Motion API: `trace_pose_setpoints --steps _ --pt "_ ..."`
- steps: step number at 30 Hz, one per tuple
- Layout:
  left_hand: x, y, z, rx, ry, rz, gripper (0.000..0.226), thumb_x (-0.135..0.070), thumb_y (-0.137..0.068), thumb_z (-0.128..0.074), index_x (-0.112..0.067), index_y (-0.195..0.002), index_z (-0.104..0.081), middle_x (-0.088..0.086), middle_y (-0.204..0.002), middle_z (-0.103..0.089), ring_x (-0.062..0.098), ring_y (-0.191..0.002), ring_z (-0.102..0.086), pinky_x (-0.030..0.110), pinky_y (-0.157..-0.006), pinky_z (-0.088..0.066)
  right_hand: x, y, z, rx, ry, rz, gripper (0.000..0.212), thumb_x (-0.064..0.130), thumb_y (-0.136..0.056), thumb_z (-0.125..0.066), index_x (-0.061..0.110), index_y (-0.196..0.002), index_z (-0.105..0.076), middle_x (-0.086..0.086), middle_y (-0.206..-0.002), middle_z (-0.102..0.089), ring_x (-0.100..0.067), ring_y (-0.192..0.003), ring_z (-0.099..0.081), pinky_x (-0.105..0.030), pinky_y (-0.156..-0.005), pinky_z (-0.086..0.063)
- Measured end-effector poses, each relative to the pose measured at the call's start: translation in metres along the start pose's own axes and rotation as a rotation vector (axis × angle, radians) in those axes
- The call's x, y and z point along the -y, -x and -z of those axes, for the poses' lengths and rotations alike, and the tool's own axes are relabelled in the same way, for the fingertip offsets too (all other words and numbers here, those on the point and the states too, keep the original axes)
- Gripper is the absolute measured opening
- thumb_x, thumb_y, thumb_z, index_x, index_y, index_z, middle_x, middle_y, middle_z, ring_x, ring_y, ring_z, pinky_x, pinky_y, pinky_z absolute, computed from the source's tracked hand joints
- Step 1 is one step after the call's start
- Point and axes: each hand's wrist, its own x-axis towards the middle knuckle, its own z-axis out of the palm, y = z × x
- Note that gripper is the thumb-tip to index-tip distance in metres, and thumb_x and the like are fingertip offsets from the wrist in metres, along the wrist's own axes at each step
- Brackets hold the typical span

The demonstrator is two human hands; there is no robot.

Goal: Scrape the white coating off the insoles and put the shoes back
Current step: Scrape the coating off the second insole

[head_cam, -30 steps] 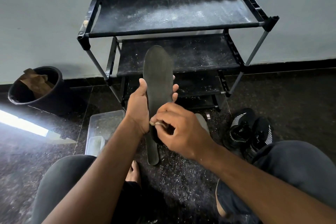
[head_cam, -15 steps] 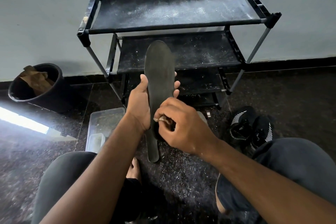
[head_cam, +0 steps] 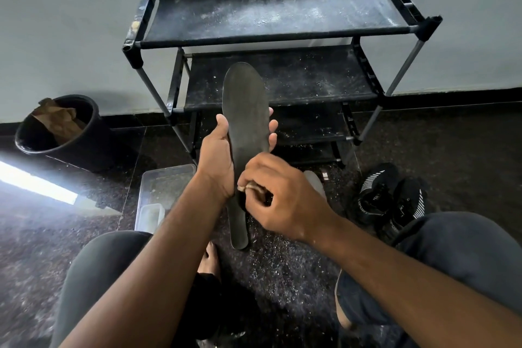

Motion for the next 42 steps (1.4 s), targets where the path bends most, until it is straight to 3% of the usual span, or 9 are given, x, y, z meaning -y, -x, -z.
trace_pose_setpoints --steps 4,12,19,25,29,33,35,39,42 --pt "0.008 0.002 -0.003 0.007 -0.050 0.030 0.079 -0.062 -0.108 -0.018 -0.003 -0.149 -0.051 0.011 -0.152 -0.055 0.026 -0.125 -0.057 0.037 -0.096 -0.056 -0.011 -0.007 -0.001 -0.095 0.019 -0.054 0.011 -0.003 -0.087 -0.064 0.002 -0.094 -0.070 -0.004 -0.095 -0.060 -0.014 -0.091 -0.058 -0.020 -0.090 -0.046" --pt "-0.003 -0.008 0.007 -0.071 0.110 -0.063 0.080 -0.061 -0.108 -0.018 0.000 -0.147 -0.053 0.013 -0.146 -0.060 0.028 -0.115 -0.065 0.036 -0.087 -0.059 0.002 -0.001 0.002 0.002 -0.010 0.015 0.010 -0.004 -0.077 -0.064 0.004 -0.083 -0.067 -0.003 -0.088 -0.060 -0.014 -0.080 -0.057 -0.012 -0.073 -0.044" --pt "-0.005 -0.004 0.004 -0.009 0.126 -0.022 0.082 -0.065 -0.106 -0.020 -0.003 -0.149 -0.051 0.012 -0.151 -0.056 0.025 -0.120 -0.062 0.035 -0.096 -0.054 -0.011 -0.008 0.007 -0.048 -0.017 -0.062 0.011 -0.005 -0.080 -0.063 0.002 -0.086 -0.069 -0.003 -0.089 -0.060 -0.013 -0.081 -0.058 -0.017 -0.079 -0.047" --pt "-0.009 -0.005 0.006 -0.040 0.145 -0.068 0.080 -0.062 -0.108 -0.019 -0.002 -0.147 -0.052 0.012 -0.147 -0.060 0.028 -0.119 -0.064 0.036 -0.093 -0.057 -0.004 -0.001 0.005 0.045 0.049 -0.006 0.011 -0.005 -0.078 -0.064 0.004 -0.084 -0.067 -0.004 -0.090 -0.060 -0.013 -0.082 -0.056 -0.006 -0.075 -0.038" --pt "0.003 -0.004 0.003 -0.052 0.035 -0.032 0.082 -0.064 -0.107 -0.019 -0.001 -0.148 -0.052 0.013 -0.150 -0.057 0.029 -0.130 -0.060 0.039 -0.105 -0.053 -0.024 -0.009 0.006 -0.028 0.143 -0.017 0.012 -0.005 -0.084 -0.062 0.002 -0.092 -0.069 -0.007 -0.094 -0.059 -0.021 -0.092 -0.056 -0.027 -0.089 -0.047" --pt "0.016 0.000 -0.002 -0.028 -0.135 0.011 0.081 -0.062 -0.108 -0.018 0.001 -0.146 -0.053 0.017 -0.147 -0.058 0.029 -0.137 -0.056 0.040 -0.114 -0.044 -0.039 -0.014 0.015 -0.052 0.280 -0.017 0.012 0.000 -0.091 -0.063 0.001 -0.100 -0.071 -0.007 -0.098 -0.060 -0.020 -0.096 -0.056 -0.030 -0.098 -0.047" --pt "0.020 0.002 -0.006 -0.042 -0.182 0.029 0.077 -0.061 -0.108 -0.023 0.000 -0.143 -0.056 0.019 -0.142 -0.062 0.030 -0.132 -0.061 0.041 -0.110 -0.047 -0.045 -0.016 0.021 -0.076 0.320 -0.031 0.012 0.001 -0.092 -0.063 0.001 -0.101 -0.071 -0.007 -0.099 -0.060 -0.021 -0.095 -0.057 -0.028 -0.097 -0.047" --pt "0.022 0.008 -0.014 -0.085 -0.319 0.031 0.068 -0.056 -0.109 -0.030 -0.002 -0.133 -0.064 0.018 -0.122 -0.073 0.027 -0.106 -0.074 0.038 -0.085 -0.063 -0.055 -0.019 0.033 -0.149 0.322 -0.106 0.014 0.003 -0.091 -0.065 0.004 -0.103 -0.072 -0.006 -0.100 -0.060 -0.019 -0.095 -0.057 -0.018 -0.089 -0.044" --pt "0.022 0.014 -0.019 -0.069 -0.395 0.037 0.068 -0.055 -0.109 -0.030 -0.002 -0.135 -0.062 0.019 -0.125 -0.072 0.030 -0.112 -0.072 0.043 -0.090 -0.061 -0.061 -0.021 0.040 -0.234 0.294 -0.160 0.014 0.001 -0.089 -0.066 0.004 -0.101 -0.072 -0.005 -0.099 -0.061 -0.019 -0.095 -0.059 -0.022 -0.087 -0.048"
